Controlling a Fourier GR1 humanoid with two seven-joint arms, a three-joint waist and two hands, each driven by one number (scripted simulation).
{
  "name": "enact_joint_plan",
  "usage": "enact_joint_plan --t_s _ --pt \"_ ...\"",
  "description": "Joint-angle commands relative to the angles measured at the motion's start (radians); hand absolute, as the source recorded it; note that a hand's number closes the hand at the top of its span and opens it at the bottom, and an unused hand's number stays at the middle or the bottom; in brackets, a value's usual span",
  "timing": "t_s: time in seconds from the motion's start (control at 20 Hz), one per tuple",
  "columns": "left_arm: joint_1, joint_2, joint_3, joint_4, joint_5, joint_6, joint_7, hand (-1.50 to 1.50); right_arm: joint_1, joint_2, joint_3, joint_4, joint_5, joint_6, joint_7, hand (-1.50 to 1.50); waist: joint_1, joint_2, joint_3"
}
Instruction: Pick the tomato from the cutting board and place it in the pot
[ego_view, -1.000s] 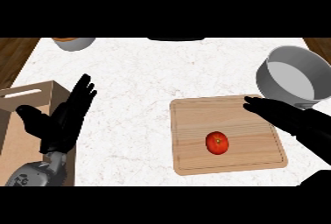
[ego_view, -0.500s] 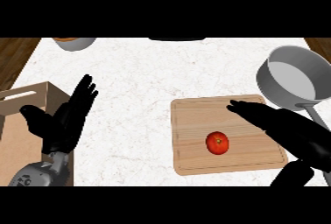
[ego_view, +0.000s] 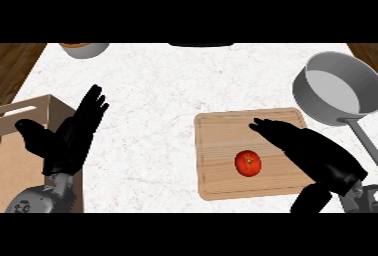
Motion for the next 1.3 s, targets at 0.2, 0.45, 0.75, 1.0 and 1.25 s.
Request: enact_joint_plan --t_s 0.2,0.45,0.75,1.0,1.25 --pt "-0.001 -0.043 0.038 0.023 -0.010 -0.032 -0.020 0.00 0.051 0.134 -0.006 -0.070 0.086 0.021 0.053 -1.50 -0.004 0.002 -0.008" --pt "-0.003 -0.079 0.007 0.017 -0.051 -0.013 -0.008 0.00 0.072 0.179 0.003 -0.054 0.137 0.064 0.101 -1.50 -0.006 0.002 -0.008" --pt "-0.016 -0.118 -0.044 -0.015 -0.112 0.046 0.047 0.00 0.073 0.237 0.049 0.060 0.279 0.000 0.084 -1.50 -0.005 0.002 -0.008" --pt "-0.027 -0.089 0.017 -0.022 -0.084 0.002 0.065 0.00 0.018 0.272 0.047 0.229 0.352 -0.018 -0.008 -1.50 -0.003 0.003 -0.008" --pt "0.014 -0.060 0.060 -0.006 -0.040 -0.070 0.005 0.00 0.022 0.312 0.103 0.257 0.428 -0.007 0.010 -1.50 -0.001 0.002 -0.008"
